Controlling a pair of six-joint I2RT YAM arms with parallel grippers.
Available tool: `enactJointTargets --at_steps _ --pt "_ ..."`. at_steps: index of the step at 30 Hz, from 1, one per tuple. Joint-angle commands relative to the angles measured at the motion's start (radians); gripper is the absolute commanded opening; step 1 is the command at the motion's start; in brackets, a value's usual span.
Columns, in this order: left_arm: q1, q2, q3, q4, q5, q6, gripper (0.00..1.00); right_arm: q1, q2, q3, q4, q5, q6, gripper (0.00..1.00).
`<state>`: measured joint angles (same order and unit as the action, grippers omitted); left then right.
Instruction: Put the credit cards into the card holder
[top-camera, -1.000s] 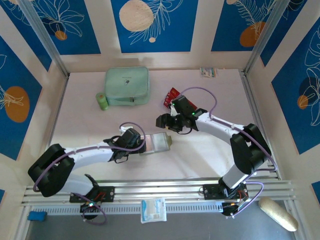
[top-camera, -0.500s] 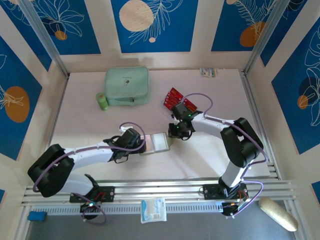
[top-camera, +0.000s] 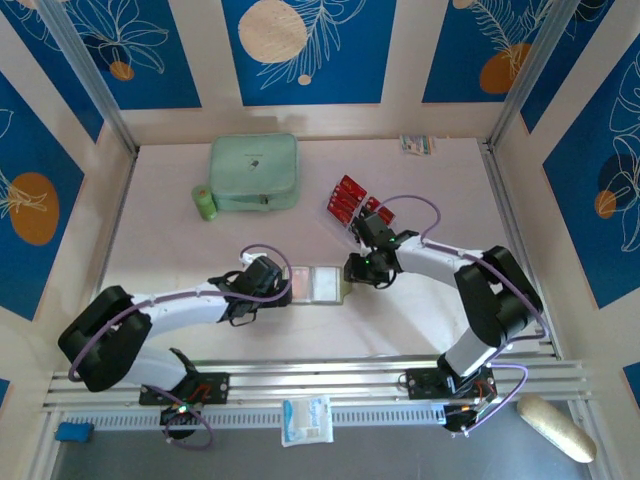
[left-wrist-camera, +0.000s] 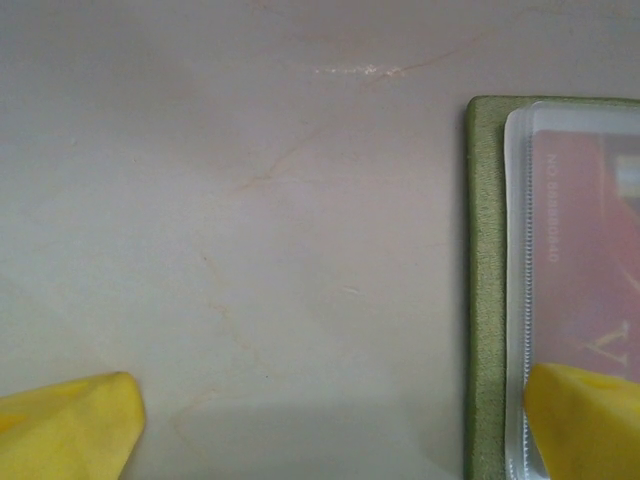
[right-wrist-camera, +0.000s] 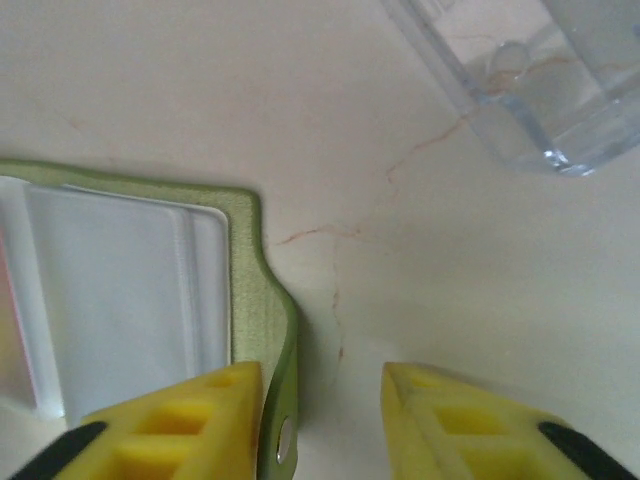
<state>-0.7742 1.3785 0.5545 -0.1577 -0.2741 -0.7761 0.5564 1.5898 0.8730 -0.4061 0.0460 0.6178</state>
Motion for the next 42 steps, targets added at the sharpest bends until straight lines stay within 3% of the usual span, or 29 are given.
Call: enactJointTargets --at_steps 1,7,14,28,42 --pt "0.008 0.036 0.004 0.019 0.016 0.019 1.0 -0.009 -0.07 0.025 -0.031 -0.009 -0.013 0.41" --pt "0.008 0.044 0.005 0.032 0.022 0.026 1.0 -0.038 -0.147 0.088 -0.089 0.029 -0.083 0.42" --pt "0.009 0.066 0.015 0.046 0.03 0.034 1.0 -0.06 -0.131 0.189 -0.145 0.107 -0.204 0.43" --pt "0.009 0.049 -0.013 0.056 0.03 0.017 1.0 -0.074 0.06 0.404 -0.207 0.312 -0.374 0.43" --pt "0.008 0.033 -0.017 0.059 0.029 0.016 1.0 -0.073 0.19 0.468 -0.211 0.359 -0.409 0.4"
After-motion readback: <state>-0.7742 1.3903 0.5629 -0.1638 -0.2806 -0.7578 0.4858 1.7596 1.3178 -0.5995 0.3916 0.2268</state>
